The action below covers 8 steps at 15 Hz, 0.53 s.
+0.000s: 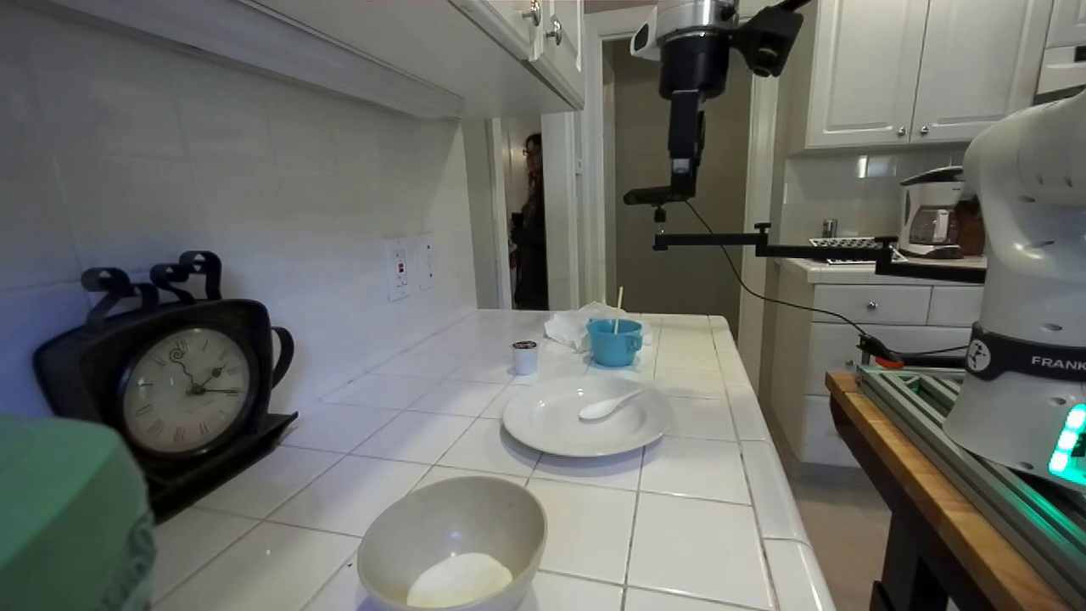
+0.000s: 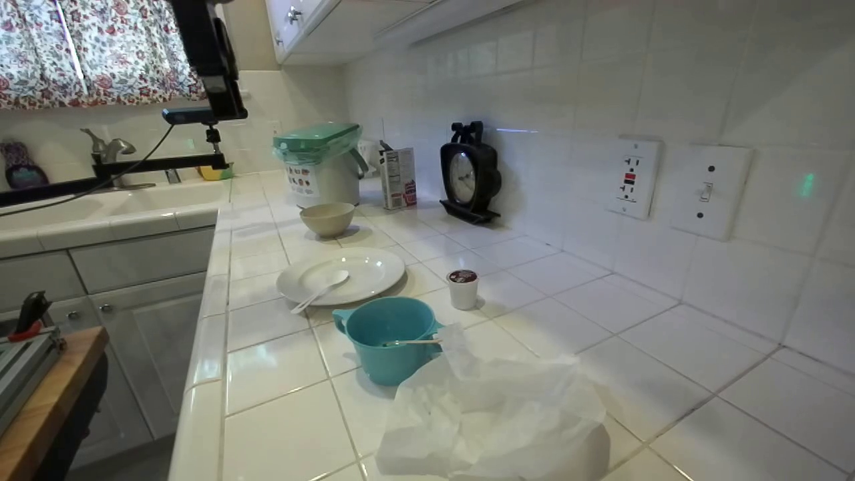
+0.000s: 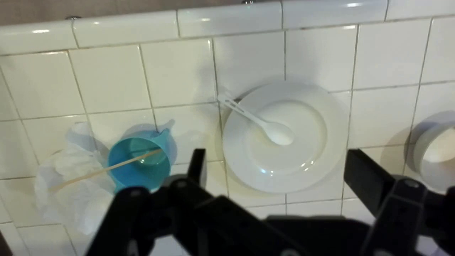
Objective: Pick up the stick from the cup and put it on the counter
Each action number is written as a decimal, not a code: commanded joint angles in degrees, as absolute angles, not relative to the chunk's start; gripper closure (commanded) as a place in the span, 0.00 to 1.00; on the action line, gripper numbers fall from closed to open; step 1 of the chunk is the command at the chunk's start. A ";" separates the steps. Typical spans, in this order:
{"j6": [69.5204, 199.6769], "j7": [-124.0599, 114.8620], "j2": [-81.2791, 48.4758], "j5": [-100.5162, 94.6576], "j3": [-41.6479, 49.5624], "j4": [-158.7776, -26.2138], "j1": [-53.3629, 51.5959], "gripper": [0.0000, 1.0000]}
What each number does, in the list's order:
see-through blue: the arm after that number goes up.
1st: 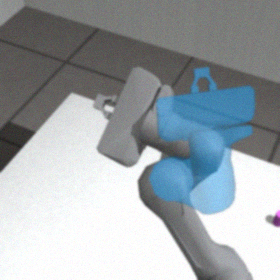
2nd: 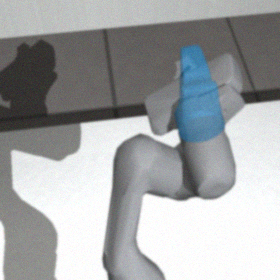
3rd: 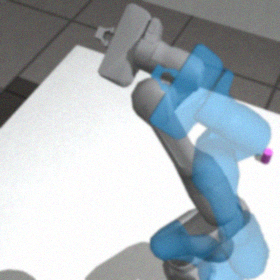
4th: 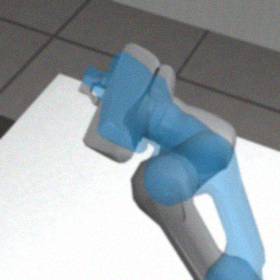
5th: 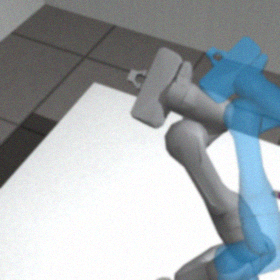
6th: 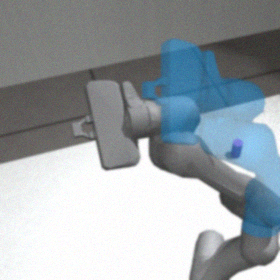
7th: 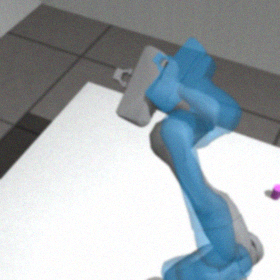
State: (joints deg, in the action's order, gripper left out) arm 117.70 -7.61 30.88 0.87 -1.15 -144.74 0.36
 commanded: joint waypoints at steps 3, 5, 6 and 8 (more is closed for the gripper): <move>125.30 -17.70 19.12 -1.31 -2.47 -140.02 4.13 0.00; 126.87 -22.01 15.53 -2.26 -2.48 -137.58 5.42 0.00; 128.21 -24.85 13.60 -3.10 -2.34 -136.14 6.33 0.00; 129.21 -30.28 10.88 -5.54 -2.10 -133.50 7.76 0.00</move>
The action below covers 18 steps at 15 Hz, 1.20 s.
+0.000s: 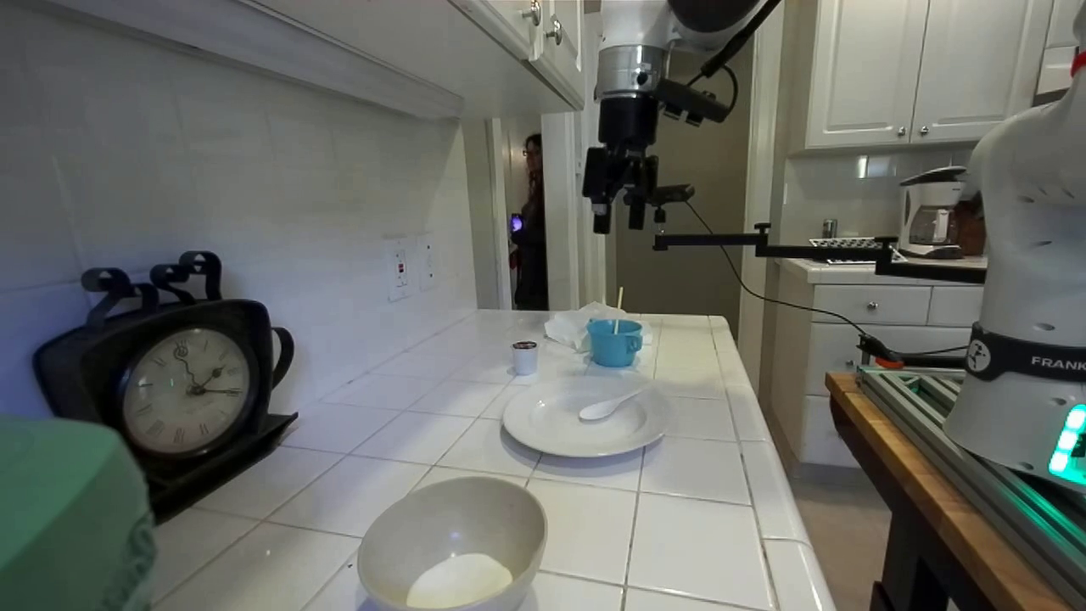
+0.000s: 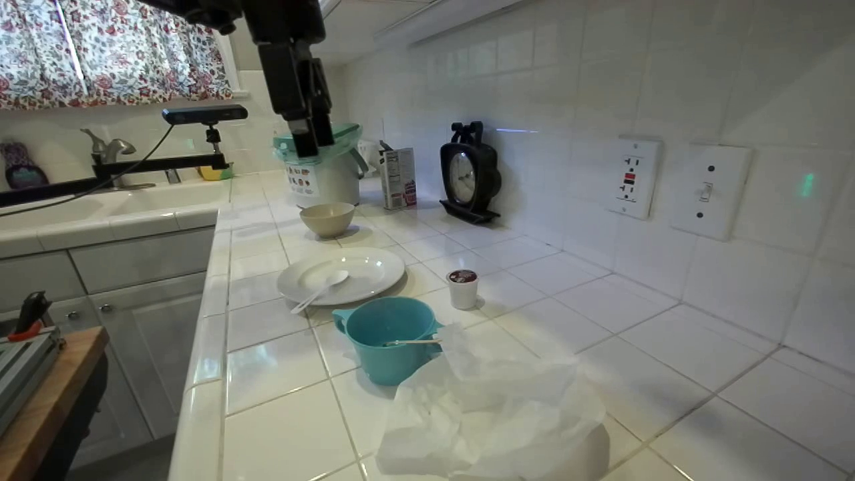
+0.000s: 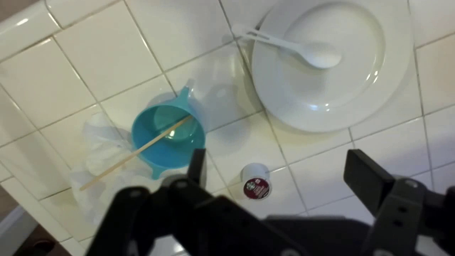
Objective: Pick up the stick from the cup and put it on the counter
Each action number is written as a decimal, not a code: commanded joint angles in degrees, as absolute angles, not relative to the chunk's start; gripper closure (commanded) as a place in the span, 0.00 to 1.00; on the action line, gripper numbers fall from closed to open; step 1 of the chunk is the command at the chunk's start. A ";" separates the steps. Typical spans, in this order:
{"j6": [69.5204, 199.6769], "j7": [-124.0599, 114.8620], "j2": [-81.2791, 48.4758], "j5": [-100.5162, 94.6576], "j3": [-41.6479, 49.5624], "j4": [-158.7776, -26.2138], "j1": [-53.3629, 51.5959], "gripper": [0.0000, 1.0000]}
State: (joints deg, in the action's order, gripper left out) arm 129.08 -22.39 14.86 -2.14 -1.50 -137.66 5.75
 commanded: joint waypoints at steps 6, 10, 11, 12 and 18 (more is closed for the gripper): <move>121.53 -45.85 7.70 -17.65 -0.25 -128.80 10.71 0.00; 119.63 -42.40 8.33 -16.57 1.32 -129.20 9.67 0.00; 119.15 -42.49 8.33 -16.59 1.29 -128.99 9.57 0.00; 119.01 -42.57 8.33 -16.62 1.27 -128.95 9.51 0.00; 116.50 -39.86 8.34 -16.60 1.83 -129.03 9.43 0.00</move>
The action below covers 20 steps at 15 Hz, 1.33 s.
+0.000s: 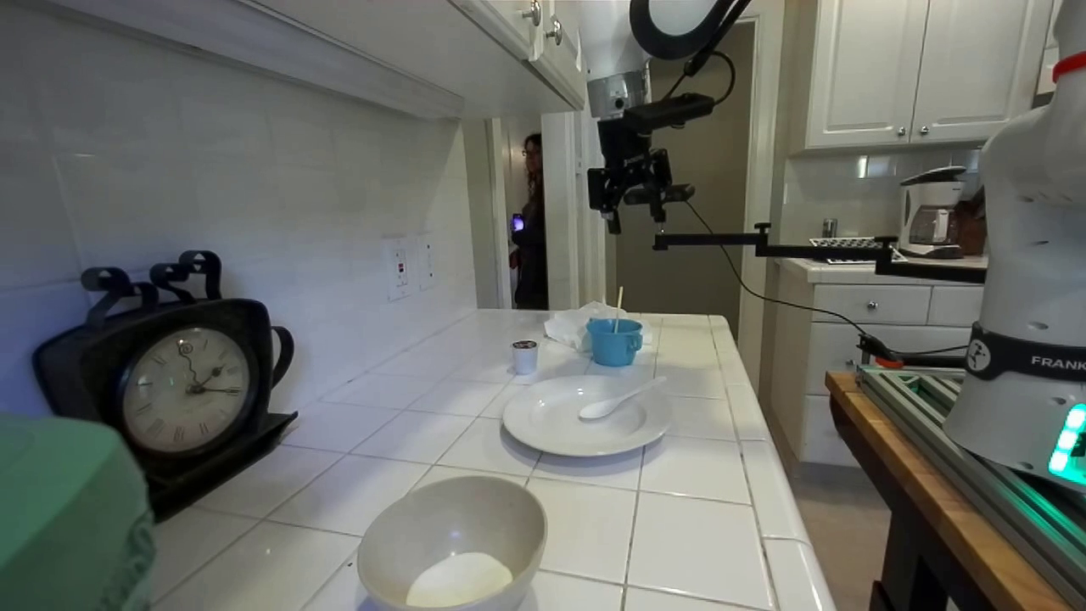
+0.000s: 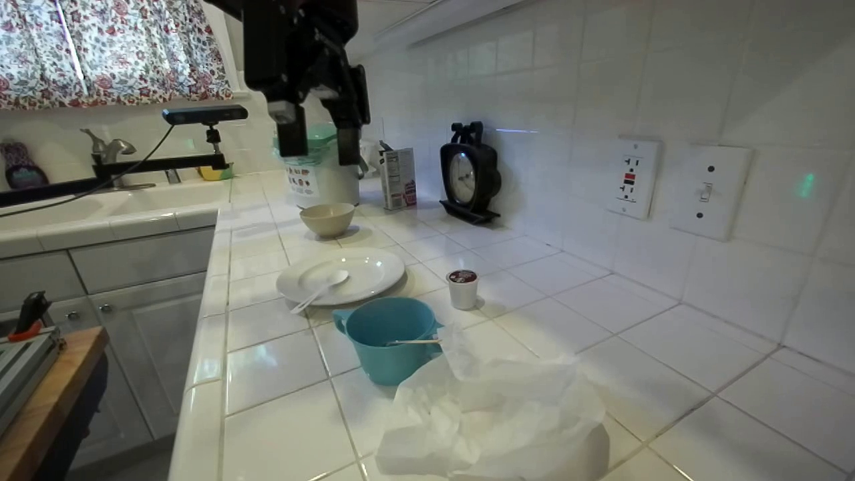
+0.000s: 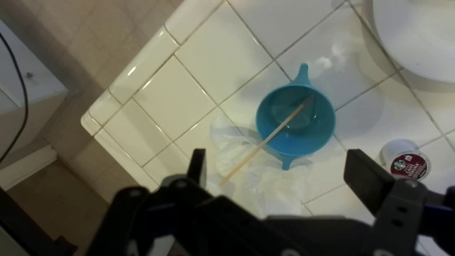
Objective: Pick up the stick from the cup and put it on the counter
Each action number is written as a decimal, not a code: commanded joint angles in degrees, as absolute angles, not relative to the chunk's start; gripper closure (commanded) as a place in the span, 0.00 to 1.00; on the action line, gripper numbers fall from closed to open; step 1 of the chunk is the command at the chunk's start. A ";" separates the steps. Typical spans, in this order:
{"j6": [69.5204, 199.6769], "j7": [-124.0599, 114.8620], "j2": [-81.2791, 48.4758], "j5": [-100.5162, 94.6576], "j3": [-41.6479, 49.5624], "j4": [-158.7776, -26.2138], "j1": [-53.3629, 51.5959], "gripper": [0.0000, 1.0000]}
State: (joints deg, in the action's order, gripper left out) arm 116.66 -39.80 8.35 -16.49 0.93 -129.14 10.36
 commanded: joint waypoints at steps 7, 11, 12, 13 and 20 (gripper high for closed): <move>116.39 -39.57 8.34 -16.60 1.81 -129.03 9.32 0.00; 116.39 -39.57 8.34 -16.60 1.82 -129.03 9.32 0.00; 116.39 -39.57 8.34 -16.60 1.82 -129.03 9.32 0.00; 114.37 -40.11 7.67 -14.96 2.15 -128.04 9.54 0.00; 109.64 -33.96 3.20 -2.83 7.96 -128.04 11.14 0.00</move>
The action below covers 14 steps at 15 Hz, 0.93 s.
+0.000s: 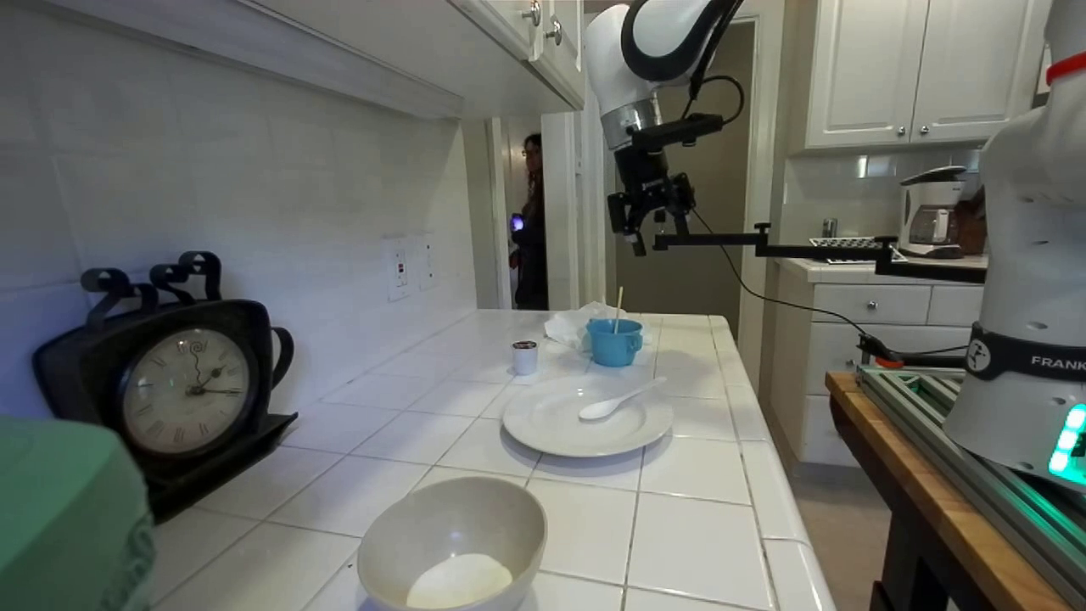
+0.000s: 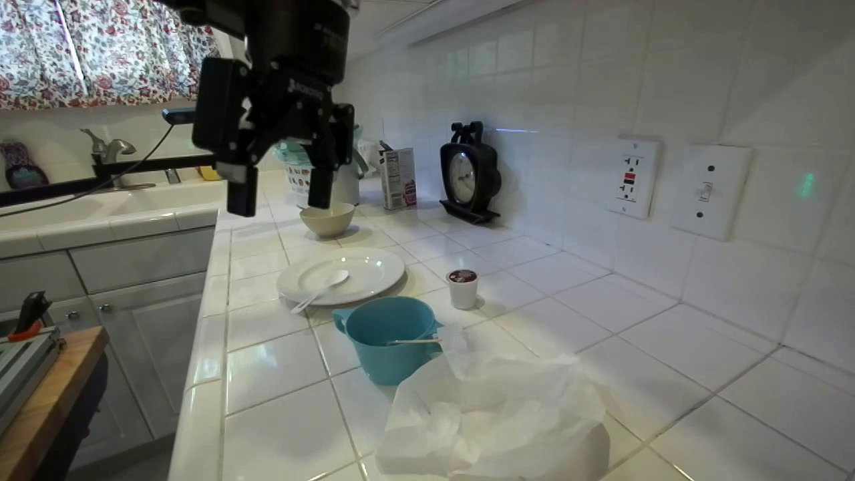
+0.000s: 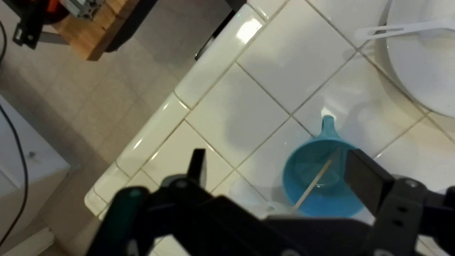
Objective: Pick up the stick from the cup and put it on the counter
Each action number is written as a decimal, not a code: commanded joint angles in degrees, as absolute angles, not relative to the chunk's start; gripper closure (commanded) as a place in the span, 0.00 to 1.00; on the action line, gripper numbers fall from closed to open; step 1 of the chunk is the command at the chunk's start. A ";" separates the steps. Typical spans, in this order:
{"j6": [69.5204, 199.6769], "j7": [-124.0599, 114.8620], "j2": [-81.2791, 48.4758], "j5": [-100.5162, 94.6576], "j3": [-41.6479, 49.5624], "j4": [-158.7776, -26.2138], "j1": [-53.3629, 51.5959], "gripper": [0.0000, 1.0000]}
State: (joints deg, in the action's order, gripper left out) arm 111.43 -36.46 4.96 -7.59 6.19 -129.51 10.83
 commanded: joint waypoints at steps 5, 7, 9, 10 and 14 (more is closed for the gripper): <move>114.76 -33.56 0.97 0.61 10.88 -127.17 12.15 0.00; 117.65 -33.92 0.33 0.31 11.34 -127.02 12.43 0.00; 121.90 -34.78 -0.18 -0.34 11.64 -127.70 12.40 0.00; 123.14 -35.05 -0.68 -0.68 11.77 -127.78 12.37 0.00; 127.76 -36.30 -2.76 -2.17 12.38 -128.59 12.29 0.00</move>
State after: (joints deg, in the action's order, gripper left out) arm 125.08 -35.50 -1.71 -1.52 11.90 -128.32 12.28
